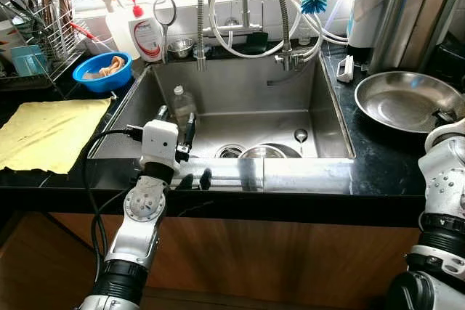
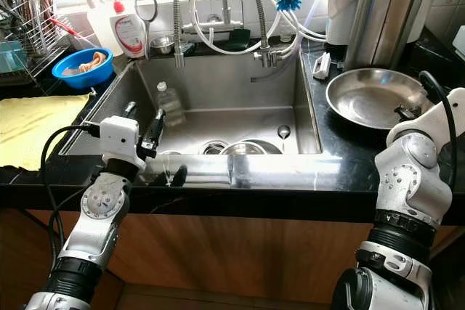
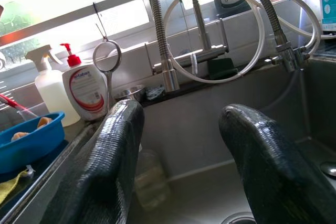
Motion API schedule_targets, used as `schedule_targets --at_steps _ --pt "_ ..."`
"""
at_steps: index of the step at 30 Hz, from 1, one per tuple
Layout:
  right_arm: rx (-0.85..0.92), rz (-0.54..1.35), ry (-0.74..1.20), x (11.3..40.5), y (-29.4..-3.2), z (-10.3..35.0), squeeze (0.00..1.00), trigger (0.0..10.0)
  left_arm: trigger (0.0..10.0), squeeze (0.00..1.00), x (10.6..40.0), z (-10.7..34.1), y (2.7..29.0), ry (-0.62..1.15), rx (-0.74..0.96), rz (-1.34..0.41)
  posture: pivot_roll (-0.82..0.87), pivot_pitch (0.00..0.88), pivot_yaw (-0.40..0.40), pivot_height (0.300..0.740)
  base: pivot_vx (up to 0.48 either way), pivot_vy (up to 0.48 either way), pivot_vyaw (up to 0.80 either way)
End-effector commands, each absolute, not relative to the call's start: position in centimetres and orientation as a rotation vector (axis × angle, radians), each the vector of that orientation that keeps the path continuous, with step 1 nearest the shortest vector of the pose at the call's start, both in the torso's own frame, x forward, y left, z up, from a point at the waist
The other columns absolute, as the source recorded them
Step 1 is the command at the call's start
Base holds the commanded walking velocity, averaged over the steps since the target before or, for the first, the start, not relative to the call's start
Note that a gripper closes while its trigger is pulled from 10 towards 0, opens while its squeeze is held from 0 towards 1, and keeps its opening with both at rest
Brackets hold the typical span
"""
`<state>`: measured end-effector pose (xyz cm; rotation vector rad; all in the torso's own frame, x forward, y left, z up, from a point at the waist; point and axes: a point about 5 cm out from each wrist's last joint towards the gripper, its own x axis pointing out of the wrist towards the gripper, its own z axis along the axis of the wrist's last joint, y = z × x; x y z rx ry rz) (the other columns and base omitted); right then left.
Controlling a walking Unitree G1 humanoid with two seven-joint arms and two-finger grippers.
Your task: Kitchen organization
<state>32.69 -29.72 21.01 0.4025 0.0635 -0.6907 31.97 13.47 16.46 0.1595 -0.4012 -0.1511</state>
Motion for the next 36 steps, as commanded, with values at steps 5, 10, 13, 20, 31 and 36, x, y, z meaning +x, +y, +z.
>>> schedule_targets --at_steps 5,10,13,20,31,36 --pt "0.409 -0.634 0.064 33.3 -28.5 21.6 0.0 0.0 10.0 0.0 32.1 15.9 13.7 -0.366 0.16 -0.152 -0.26 0.0 0.116 0.74 0.0 0.0 0.0" --pt "0.445 -0.59 0.039 33.6 -27.7 21.8 0.0 0.0 10.0 0.0 32.2 16.0 13.7 -0.368 0.161 -0.15 -0.26 0.0 0.118 0.74 0.0 0.0 0.0" --pt "0.489 -0.543 -0.007 33.7 -26.9 22.2 0.0 0.0 10.0 0.0 32.2 16.1 13.8 -0.373 0.166 -0.144 -0.26 0.0 0.119 0.74 0.0 0.0 0.0" --pt "0.446 -0.351 -0.168 34.2 -24.4 24.4 0.0 10.0 10.0 0.0 32.4 16.6 14.1 -0.398 0.17 -0.111 -0.26 0.0 0.121 0.74 0.0 0.0 0.0" --pt "0.296 -0.188 -0.345 33.4 -21.5 25.1 0.0 10.0 10.0 0.0 32.5 17.9 14.1 -0.45 0.145 -0.077 -0.26 0.0 0.128 0.74 0.0 0.0 0.0" --pt "0.212 -0.139 -0.368 33.4 -20.5 25.0 0.0 10.0 10.0 0.0 32.6 18.2 13.6 -0.464 0.121 -0.093 -0.26 0.0 0.132 0.74 0.0 0.0 0.0"
